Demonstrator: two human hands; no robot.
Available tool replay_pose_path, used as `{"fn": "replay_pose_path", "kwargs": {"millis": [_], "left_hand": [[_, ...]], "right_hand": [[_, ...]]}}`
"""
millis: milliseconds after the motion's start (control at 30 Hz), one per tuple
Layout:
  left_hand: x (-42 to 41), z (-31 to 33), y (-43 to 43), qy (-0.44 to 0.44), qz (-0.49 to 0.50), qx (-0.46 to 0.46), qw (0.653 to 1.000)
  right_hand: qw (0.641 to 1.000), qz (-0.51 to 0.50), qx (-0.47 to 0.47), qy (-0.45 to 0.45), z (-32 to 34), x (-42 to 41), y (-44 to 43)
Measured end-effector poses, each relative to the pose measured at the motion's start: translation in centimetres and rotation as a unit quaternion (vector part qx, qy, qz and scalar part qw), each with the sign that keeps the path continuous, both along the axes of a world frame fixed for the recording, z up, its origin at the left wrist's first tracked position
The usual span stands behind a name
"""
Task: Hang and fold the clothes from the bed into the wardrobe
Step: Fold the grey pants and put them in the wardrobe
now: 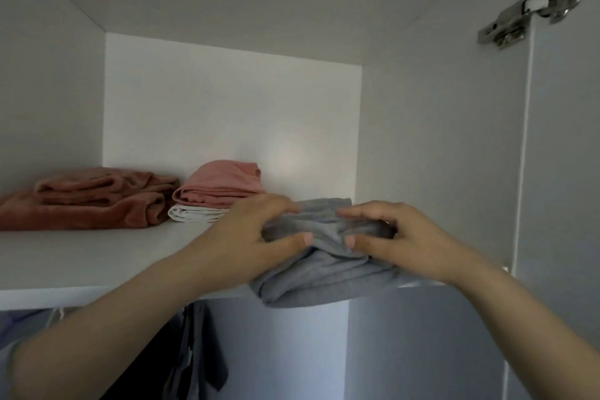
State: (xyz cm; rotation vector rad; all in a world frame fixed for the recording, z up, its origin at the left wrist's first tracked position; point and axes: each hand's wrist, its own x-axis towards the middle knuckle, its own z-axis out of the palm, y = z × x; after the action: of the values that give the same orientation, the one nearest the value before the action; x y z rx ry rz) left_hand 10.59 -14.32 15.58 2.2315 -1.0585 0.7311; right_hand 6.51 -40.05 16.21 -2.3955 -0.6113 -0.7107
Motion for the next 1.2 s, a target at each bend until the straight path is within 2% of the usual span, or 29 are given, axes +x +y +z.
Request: {"fn": "replay_pose_path", "kwargs": {"millis": [67, 167, 233, 300, 333, 500, 600, 700, 767, 800, 867, 933, 1067, 1200], "left_hand": [[-1.9, -0.6, -0.2, -0.003, -0.067, 0.071, 0.995], [-2.4, -2.3, -0.5, -0.062, 0.017, 0.17, 0.983], [-2.7, -2.8, -0.5, -0.079, 0.008, 0.108, 0.991], [-3.0, -2.9, -0.2, -0.097, -0.033, 0.011, 0.995], [-3.1, -2.8, 0.0, -0.106, -0.035, -0.009, 0.994], [-3.6, -2.9, 1.3, -0.117, -0.045, 0.011, 0.992], [-3.9, -3.3, 2.2, -0.141, -0.042, 0.034, 0.989], [-3.8, -3.3, 2.5, -0.086, -0.025, 0.05, 0.995], [-3.2, -3.4, 2.1, -0.088, 0.009, 0.121, 0.989], [-2.8, -3.3, 1.8, -0.104, 0.031, 0.157, 0.982], [-2.1, -2.9, 1.0, -0.124, 0.037, 0.178, 0.976], [-1.4, -1.9, 0.5, -0.097, 0.012, 0.17, 0.981], [0.6, -0.4, 0.0, -0.017, -0.014, 0.192, 0.981], [2.8, 0.4, -0.7, 0.046, -0.025, 0.254, 0.966]], "right_hand": [[0.998, 0.012, -0.057, -0.013, -0.8, -0.8, 0.1], [0.995, -0.013, -0.089, -0.034, -1.9, -1.4, -0.4], [0.995, -0.017, -0.086, -0.056, -2.5, -1.3, -0.7], [0.997, -0.006, -0.047, -0.058, -2.9, -1.0, -1.1], [0.998, -0.011, -0.03, -0.057, -2.9, -0.9, -1.3], [0.991, -0.062, 0.056, -0.107, -2.5, -0.7, -1.5], [0.991, -0.053, 0.085, -0.091, -3.1, -1.4, -1.3], [0.994, -0.056, -0.065, -0.063, -4.6, -2.8, -1.6], [0.978, -0.09, -0.176, -0.065, -5.2, -3.5, -2.0], [0.973, -0.096, -0.196, -0.075, -5.3, -3.8, -2.1], [0.975, -0.083, -0.174, -0.108, -5.0, -3.6, -2.5], [0.979, -0.083, -0.142, -0.118, -4.2, -3.3, -2.5], [0.984, -0.107, -0.122, -0.075, -3.4, -2.2, -3.0], [0.986, -0.129, -0.098, -0.033, -3.0, -0.6, -3.3]]}}
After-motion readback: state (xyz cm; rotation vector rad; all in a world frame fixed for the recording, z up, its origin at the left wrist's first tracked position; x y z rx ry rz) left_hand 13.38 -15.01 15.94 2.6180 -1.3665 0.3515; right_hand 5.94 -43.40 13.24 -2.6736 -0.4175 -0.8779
